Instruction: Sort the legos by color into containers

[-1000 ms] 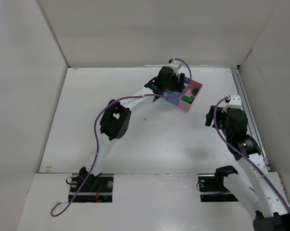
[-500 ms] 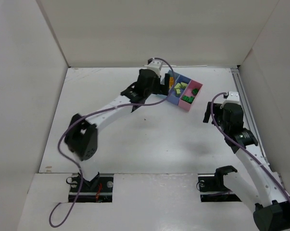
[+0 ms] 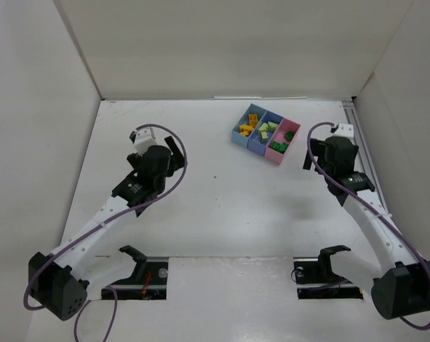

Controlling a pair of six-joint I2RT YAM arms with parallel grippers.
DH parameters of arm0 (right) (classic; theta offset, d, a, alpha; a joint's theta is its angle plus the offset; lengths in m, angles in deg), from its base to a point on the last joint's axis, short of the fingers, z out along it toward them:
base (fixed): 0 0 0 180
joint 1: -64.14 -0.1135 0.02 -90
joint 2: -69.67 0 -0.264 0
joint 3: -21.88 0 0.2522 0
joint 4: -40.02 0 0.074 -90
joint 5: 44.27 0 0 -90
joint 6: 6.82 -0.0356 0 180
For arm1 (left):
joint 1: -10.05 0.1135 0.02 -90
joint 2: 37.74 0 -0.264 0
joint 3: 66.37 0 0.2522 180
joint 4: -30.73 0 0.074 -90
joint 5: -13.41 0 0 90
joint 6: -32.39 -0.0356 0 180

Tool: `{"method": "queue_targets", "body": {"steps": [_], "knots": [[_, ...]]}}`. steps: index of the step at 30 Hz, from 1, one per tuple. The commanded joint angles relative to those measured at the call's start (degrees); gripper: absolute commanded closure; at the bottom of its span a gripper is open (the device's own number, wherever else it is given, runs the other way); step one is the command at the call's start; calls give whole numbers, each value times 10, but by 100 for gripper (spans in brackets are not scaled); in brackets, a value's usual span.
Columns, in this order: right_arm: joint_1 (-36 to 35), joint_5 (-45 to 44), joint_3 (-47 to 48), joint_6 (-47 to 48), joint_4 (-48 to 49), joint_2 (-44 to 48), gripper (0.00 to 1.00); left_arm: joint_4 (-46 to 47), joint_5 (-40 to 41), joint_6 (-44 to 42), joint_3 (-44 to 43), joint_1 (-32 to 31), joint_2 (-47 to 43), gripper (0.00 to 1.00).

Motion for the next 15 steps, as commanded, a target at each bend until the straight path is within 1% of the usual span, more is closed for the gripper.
{"method": "queue_targets", "body": {"steps": [1,3,7,9,15], "knots": [[9,-7,30,-9,6,-11,0,-28,44,56,16,12,-75,0],[9,7,30,-4,12,-16,0,-34,53,56,23,12,-104,0],[9,21,30,-4,18,-16,0,-48,79,66,28,18,-122,0],[14,21,24,2,24,-16,0,-56,79,67,23,18,-122,0],[20,27,17,2,30,-10,0,-74,79,72,0,18,-76,0]]}}
